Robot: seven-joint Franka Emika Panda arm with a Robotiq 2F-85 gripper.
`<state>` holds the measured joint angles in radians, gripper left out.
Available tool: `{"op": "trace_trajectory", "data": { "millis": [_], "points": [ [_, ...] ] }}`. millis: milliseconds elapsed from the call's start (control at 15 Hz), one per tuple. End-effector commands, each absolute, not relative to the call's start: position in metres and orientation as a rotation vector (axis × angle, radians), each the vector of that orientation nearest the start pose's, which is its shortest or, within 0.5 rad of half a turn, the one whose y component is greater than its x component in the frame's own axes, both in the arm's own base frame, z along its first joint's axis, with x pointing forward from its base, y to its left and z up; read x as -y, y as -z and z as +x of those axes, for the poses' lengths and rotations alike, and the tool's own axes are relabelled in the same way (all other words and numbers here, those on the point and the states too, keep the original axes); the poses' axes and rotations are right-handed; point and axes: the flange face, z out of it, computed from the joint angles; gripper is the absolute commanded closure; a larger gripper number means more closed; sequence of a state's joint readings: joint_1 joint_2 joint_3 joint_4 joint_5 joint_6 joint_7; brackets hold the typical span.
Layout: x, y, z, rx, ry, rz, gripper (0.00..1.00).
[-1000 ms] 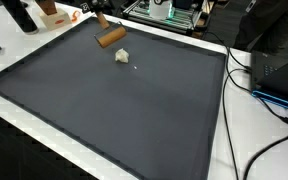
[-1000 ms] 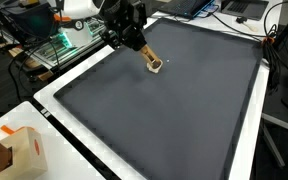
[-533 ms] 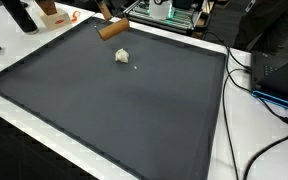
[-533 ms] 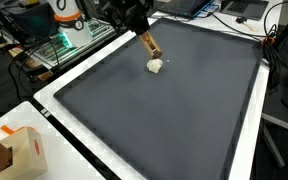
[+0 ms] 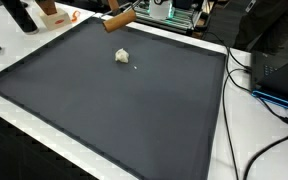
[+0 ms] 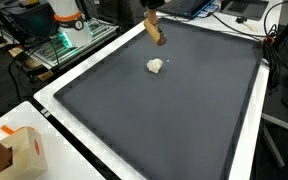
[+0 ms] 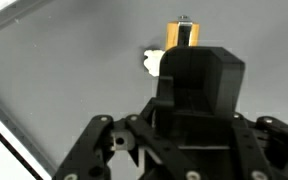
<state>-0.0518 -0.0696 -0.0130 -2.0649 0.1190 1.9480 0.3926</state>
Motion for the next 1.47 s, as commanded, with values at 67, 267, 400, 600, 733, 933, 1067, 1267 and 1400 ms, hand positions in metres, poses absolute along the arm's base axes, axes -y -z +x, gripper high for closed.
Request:
{"op": "trace_trajectory", "data": {
  "millis": [67,267,400,600,733,933,1067,1267,1400],
  "points": [
    [-0.025,-0.469,0.541,-0.728,-0.142,-3.147,0.76],
    [-0.059,-0.460,0.551,-0.674,-0.155,-3.295,0.76],
    [-0.078,-0.450,0.558,-0.638,-0.151,-3.391,0.76],
    [-0.104,-0.432,0.566,-0.558,-0.157,-3.511,0.76],
    [-0.120,-0.420,0.570,-0.504,-0.153,-3.575,0.76],
    [-0.146,-0.402,0.574,-0.399,-0.122,-3.666,0.76],
    [-0.162,-0.389,0.575,-0.326,-0.076,-3.733,0.76],
    [-0.180,-0.371,0.576,-0.235,-0.015,-3.828,0.76],
    [-0.191,-0.359,0.574,-0.182,0.021,-3.880,0.76]
  ]
}}
